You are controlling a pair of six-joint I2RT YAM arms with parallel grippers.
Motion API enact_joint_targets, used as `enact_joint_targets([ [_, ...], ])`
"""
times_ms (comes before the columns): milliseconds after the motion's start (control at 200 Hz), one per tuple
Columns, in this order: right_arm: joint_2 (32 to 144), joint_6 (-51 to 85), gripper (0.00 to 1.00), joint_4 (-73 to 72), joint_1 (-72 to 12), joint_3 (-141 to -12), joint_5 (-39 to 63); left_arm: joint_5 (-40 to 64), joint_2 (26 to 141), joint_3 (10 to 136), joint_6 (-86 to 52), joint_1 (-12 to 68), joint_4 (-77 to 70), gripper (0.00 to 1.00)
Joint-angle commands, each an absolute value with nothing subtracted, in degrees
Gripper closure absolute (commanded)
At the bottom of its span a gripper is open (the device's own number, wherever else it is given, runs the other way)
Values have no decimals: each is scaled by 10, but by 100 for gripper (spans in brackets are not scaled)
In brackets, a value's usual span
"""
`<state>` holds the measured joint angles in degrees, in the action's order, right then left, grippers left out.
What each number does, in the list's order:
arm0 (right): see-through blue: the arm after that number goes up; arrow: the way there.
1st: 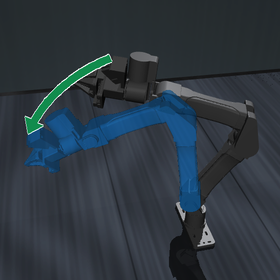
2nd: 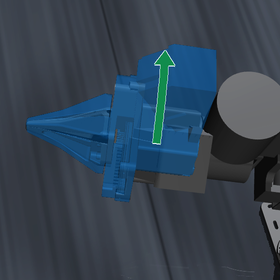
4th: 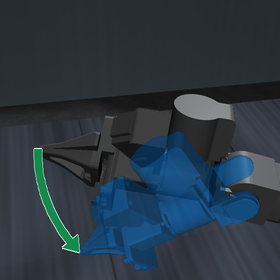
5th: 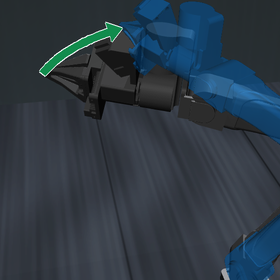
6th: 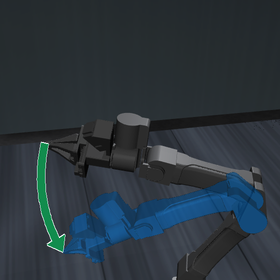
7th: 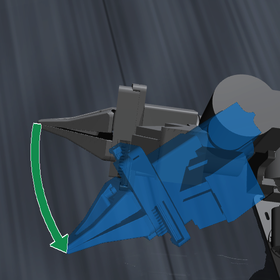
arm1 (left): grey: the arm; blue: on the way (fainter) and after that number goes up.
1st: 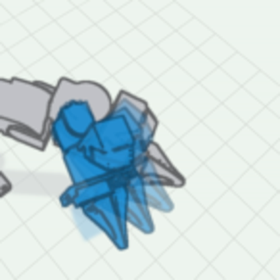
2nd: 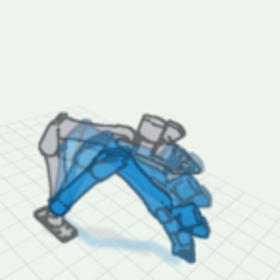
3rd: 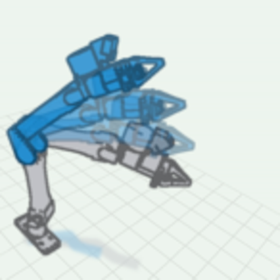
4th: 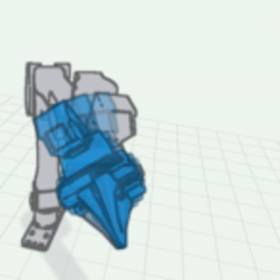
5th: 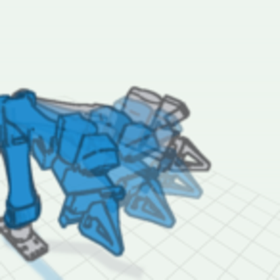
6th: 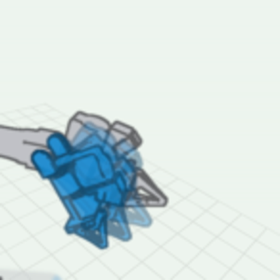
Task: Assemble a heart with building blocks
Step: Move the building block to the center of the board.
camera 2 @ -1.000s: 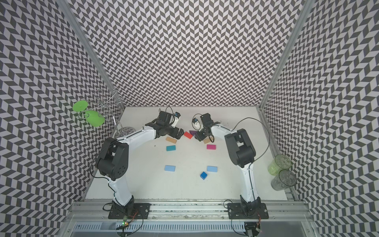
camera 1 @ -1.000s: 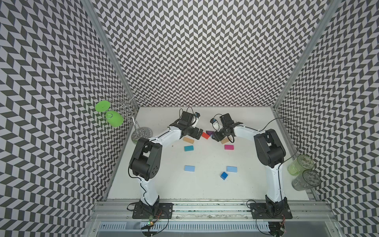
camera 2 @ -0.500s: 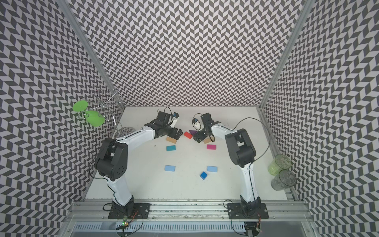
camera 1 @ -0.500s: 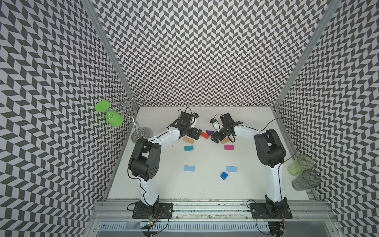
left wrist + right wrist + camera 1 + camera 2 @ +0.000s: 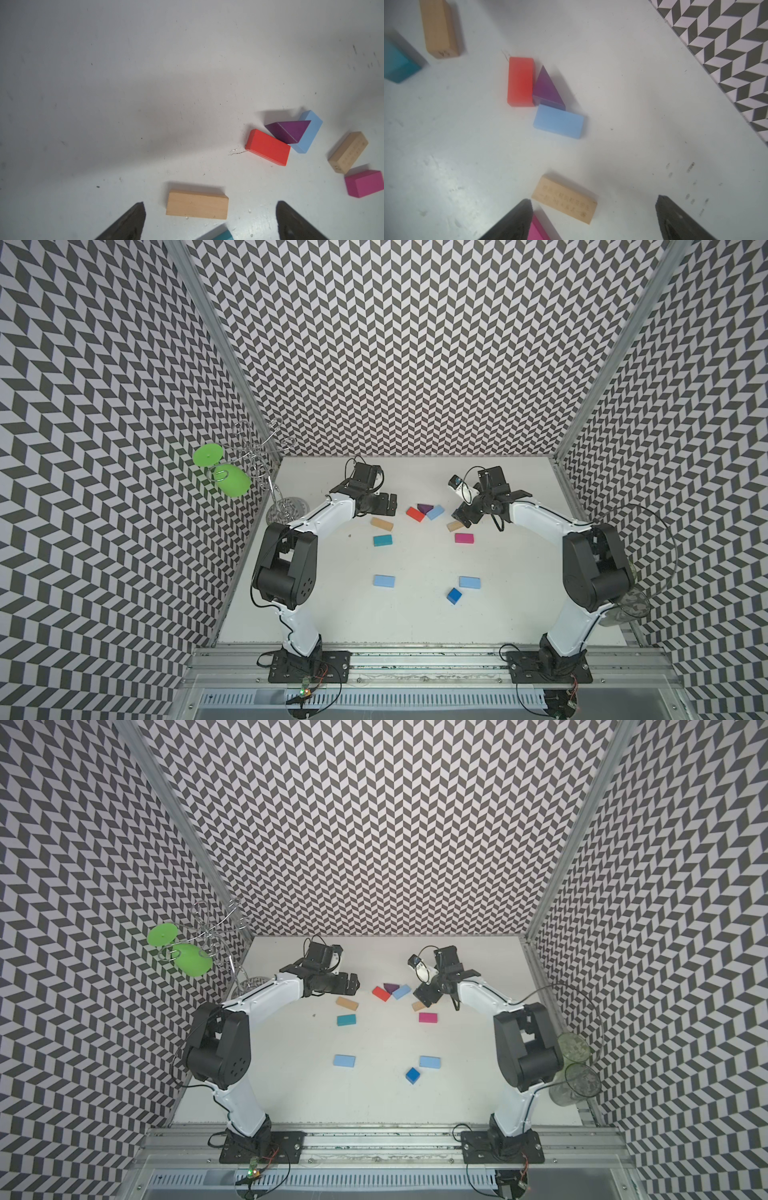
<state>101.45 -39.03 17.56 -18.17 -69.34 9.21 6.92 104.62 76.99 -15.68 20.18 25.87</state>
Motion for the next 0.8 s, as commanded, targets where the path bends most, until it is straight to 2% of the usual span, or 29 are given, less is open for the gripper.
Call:
enact_joint_targets([
  [0,1016,-543,9,131,-184,-672,27,91,1061,784,-329,208,280,1],
  [220,1054,-583,11,166,-173,-710,76,81,1101,818,-430,206,337,2],
  [421,1094,-590,16,206,-170,-734,130,66,1149,866,-460,201,384,3],
  [581,1092,-598,18,209,-148,-713,177,93,1189,891,-477,204,405,5],
  [791,1114,-613,24,232,-128,-731,223,87,1193,886,-482,219,421,10],
])
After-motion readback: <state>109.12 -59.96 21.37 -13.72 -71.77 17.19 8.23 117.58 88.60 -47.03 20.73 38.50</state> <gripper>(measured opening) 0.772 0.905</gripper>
